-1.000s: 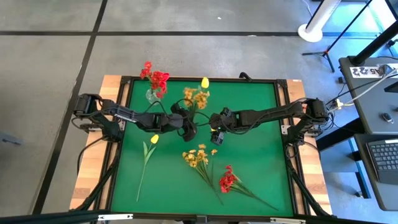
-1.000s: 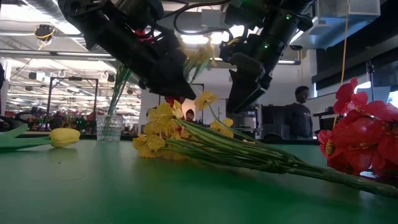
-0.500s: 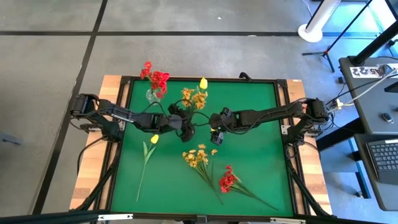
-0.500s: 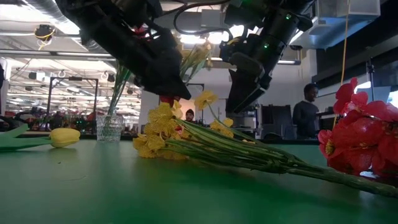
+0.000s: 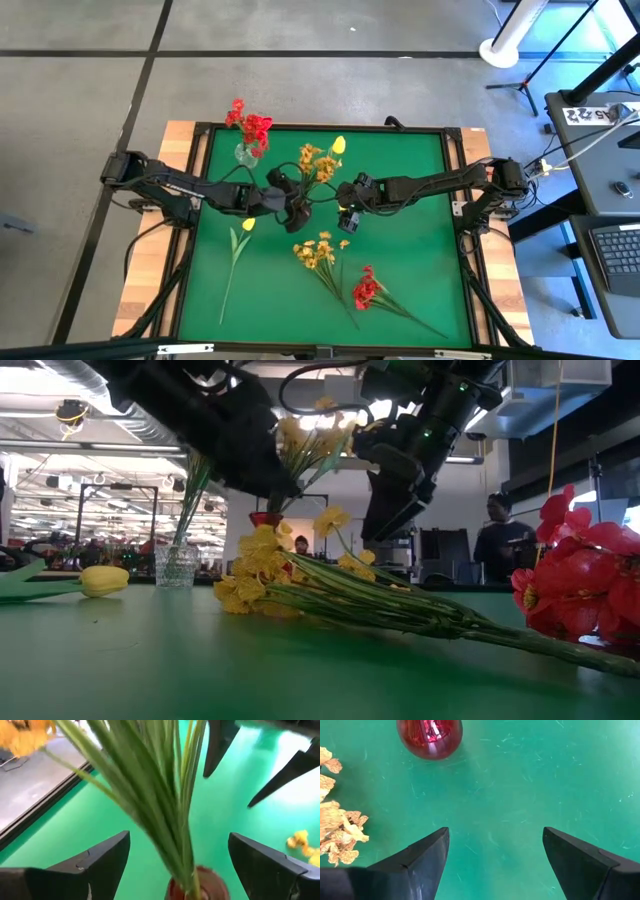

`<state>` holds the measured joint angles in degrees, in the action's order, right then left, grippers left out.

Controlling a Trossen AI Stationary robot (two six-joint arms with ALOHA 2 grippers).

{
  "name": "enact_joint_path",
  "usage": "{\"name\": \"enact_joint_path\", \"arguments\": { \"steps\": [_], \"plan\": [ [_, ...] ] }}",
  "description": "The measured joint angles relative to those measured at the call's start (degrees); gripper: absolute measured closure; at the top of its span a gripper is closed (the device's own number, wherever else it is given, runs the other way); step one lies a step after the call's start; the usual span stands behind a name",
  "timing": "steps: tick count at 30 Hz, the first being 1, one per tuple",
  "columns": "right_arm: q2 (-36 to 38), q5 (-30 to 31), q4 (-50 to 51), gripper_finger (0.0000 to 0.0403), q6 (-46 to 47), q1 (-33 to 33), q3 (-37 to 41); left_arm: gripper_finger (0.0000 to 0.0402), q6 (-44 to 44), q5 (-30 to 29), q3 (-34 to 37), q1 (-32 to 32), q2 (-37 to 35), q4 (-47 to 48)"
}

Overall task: Sort flowers into vase by color
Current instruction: Put the red vase containing the yellow flowers on the center of the table upright, then put the yellow flower into the red vase

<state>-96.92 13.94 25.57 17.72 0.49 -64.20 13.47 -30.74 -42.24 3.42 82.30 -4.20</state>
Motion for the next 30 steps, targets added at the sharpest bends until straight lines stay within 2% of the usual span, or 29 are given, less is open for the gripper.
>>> {"name": "enact_joint_path", "arguments": {
  "steps": [7,14,16,20,22,26,30],
  "plan": [
    [-0.02,0.0,0.52,0.0084,0.0,-0.02,0.0,0.007,5.65,-0.39,-0.04,2.14,-6.27,15.04],
    [-0.02,0.02,0.56,0.0084,0.02,-0.02,0.0,0.007,16.17,-1.68,-0.04,8.7,-16.99,31.03],
    [-0.02,0.0,0.56,0.0084,0.04,0.0,0.0,0.007,21.9,-0.78,-0.06,11.06,-19.61,35.69],
    [-0.02,0.04,1.04,0.0084,0.09,0.0,0.0,0.007,35.61,5.92,-0.09,16.5,-21.26,46.02],
    [-0.02,0.67,1.77,0.0084,0.44,0.0,0.0,0.007,43.19,9.61,-0.09,19.63,-20.91,51.83],
    [-0.02,1.07,4.03,0.0084,1.61,-0.06,0.0,0.007,57.4,13.41,-0.09,26.51,-18.86,61.46],
    [-0.02,1.06,6.84,0.0084,3.05,-0.06,0.0,0.007,68.86,16.91,-0.09,33.37,-16.74,65.51]
  ]
}}
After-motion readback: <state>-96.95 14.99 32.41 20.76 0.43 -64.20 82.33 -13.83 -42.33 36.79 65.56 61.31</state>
